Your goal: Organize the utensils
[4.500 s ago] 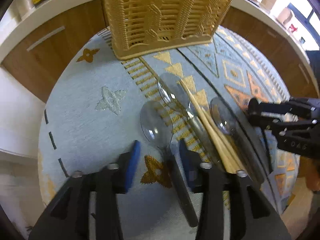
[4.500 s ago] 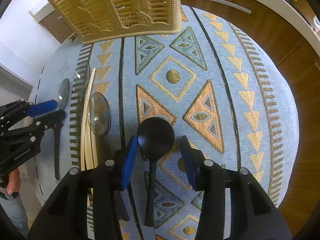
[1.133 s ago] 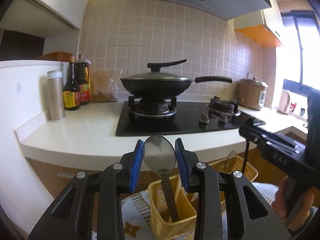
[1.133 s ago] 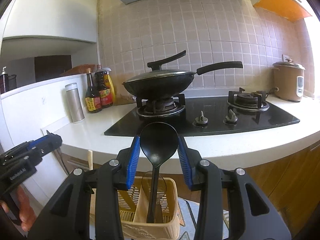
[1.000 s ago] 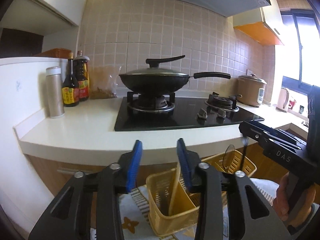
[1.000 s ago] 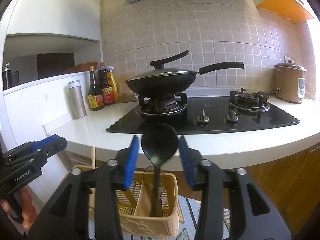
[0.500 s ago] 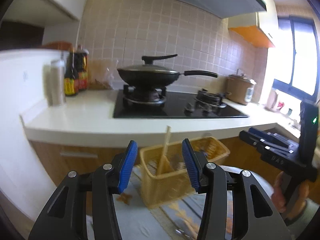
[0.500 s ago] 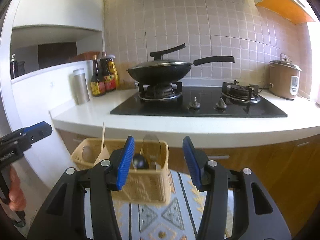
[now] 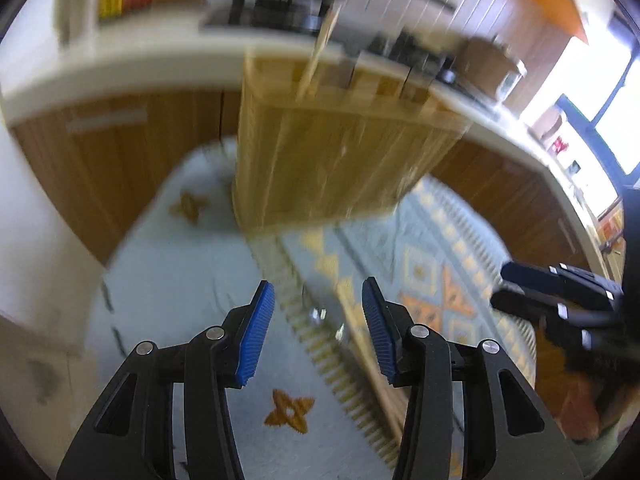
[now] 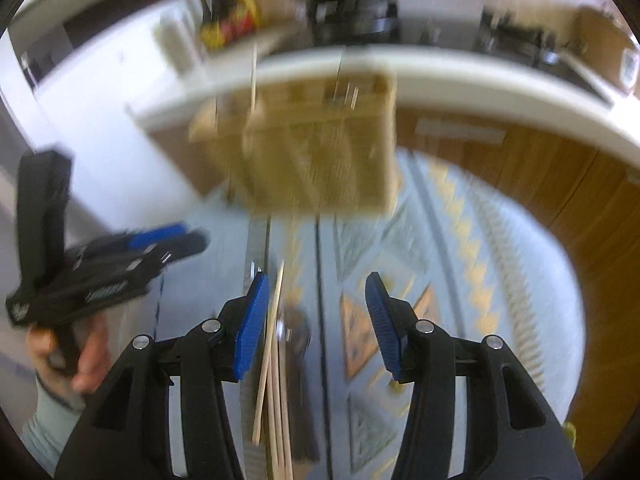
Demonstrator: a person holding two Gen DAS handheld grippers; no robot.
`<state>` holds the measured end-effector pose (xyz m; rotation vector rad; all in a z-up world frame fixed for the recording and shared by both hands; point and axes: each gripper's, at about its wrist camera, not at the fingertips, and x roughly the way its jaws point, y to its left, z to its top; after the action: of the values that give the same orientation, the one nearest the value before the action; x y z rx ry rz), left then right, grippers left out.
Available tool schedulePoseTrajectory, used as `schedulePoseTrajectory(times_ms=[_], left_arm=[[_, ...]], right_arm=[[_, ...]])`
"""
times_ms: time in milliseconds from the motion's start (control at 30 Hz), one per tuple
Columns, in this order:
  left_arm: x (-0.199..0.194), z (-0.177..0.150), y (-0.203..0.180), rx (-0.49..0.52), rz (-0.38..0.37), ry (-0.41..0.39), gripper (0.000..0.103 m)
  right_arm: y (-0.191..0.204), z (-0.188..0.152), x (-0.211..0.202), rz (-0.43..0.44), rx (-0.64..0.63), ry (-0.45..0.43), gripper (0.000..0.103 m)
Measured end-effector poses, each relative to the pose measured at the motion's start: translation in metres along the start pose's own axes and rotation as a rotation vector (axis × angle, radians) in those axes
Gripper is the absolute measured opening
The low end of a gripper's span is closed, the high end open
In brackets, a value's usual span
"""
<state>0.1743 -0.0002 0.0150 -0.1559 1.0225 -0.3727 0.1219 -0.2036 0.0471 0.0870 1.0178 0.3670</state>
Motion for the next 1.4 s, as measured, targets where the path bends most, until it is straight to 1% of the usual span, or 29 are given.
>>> schedulePoseTrajectory(times_ms=[33,100,133,167,300,367,400,433,467,500,533,567,600,667,700,733,800,867,933,1000,1067,1167,1200,1233,1267,1300,1333,1400], left_arm=[[0.009,-0.003,0.005,-0.012,0.001,0.022,0.041],[0.026,-0.007,0.013,-0.035,0.013,0.054,0.037],[0.031,-0.008,0.015,-0.036,0.017,0.061,0.037],[0.034,-0.008,0.016,-0.035,0.022,0.06,0.037],[0.043,-0.005,0.017,-0.017,0.053,0.056,0.037],[0.048,-0.004,0.016,-0.008,0.065,0.061,0.037],[0.051,-0.002,0.015,-0.007,0.068,0.062,0.037],[0.053,0.0,0.015,-0.008,0.069,0.066,0.037],[0.055,0.0,0.015,-0.009,0.071,0.068,0.037],[0.057,0.002,0.014,-0.01,0.072,0.071,0.034],[0.059,0.003,0.014,-0.006,0.078,0.065,0.03],[0.059,0.003,0.013,0.002,0.084,0.059,0.028],[0.06,0.004,0.012,0.007,0.082,0.062,0.026],[0.061,0.005,0.011,0.017,0.087,0.058,0.022],[0.062,0.005,0.01,0.025,0.08,0.061,0.014],[0.064,0.005,0.009,0.027,0.071,0.068,0.004],[0.066,0.006,0.007,0.024,0.075,0.067,0.002],[0.066,0.005,0.007,0.043,0.077,0.072,0.002],[0.064,0.004,0.006,0.082,0.11,0.084,0.002],[0.059,0.004,0.007,0.126,0.151,0.081,0.001],[0.054,0.004,0.012,0.17,0.198,0.086,0.001],[0.046,0.005,0.019,0.205,0.207,0.09,0.001],[0.043,0.006,0.021,0.209,0.217,0.086,0.002],[0.038,0.006,0.022,0.21,0.21,0.077,0.006],[0.034,0.005,0.023,0.201,0.195,0.074,0.013],[0.031,0.004,0.023,0.181,0.186,0.078,0.037],[0.028,0.002,0.022,0.165,0.183,0.073,0.051],[0.027,-0.002,0.019,0.149,0.183,0.068,0.054]], right_arm=[[0.003,-0.008,0.011,-0.005,-0.014,0.033,0.046],[0.009,-0.019,0.027,-0.005,-0.029,0.079,0.042],[0.011,-0.024,0.037,0.001,-0.036,0.104,0.037],[0.014,-0.028,0.044,0.005,-0.042,0.121,0.036],[0.029,-0.036,0.063,-0.039,-0.097,0.143,0.035],[0.037,-0.04,0.073,-0.064,-0.125,0.166,0.027],[0.04,-0.044,0.077,-0.078,-0.138,0.178,0.026],[0.042,-0.047,0.078,-0.084,-0.15,0.168,0.024],[0.043,-0.046,0.079,-0.104,-0.159,0.167,0.014],[0.041,-0.047,0.078,-0.122,-0.153,0.166,0.012],[0.037,-0.048,0.075,-0.116,-0.131,0.157,0.008],[0.031,-0.047,0.071,-0.091,-0.106,0.15,0.006],[0.025,-0.047,0.067,-0.07,-0.085,0.144,0.006],[0.013,-0.046,0.059,-0.076,-0.053,0.125,0.006],[0.007,-0.047,0.056,-0.075,-0.04,0.117,0.006],[0.002,-0.047,0.055,-0.082,-0.031,0.114,0.006],[-0.01,-0.045,0.053,-0.09,-0.003,0.11,0.006],[-0.015,-0.045,0.049,-0.067,0.006,0.101,0.006],[-0.014,-0.044,0.045,-0.042,-0.006,0.097,0.007],[-0.007,-0.045,0.042,-0.021,-0.035,0.107,0.007],[0.004,-0.043,0.044,-0.023,-0.072,0.107,0.007],[0.015,-0.043,0.054,-0.007,-0.096,0.125,0.007],[0.016,-0.042,0.057,-0.004,-0.097,0.13,0.007],[0.019,-0.041,0.06,0.001,-0.101,0.138,0.007],[0.02,-0.041,0.062,0.006,-0.104,0.141,0.007],[0.025,-0.039,0.067,0.009,-0.106,0.142,0.008],[0.027,-0.039,0.067,0.01,-0.108,0.138,0.008],[0.028,-0.039,0.067,0.018,-0.107,0.135,0.009]])
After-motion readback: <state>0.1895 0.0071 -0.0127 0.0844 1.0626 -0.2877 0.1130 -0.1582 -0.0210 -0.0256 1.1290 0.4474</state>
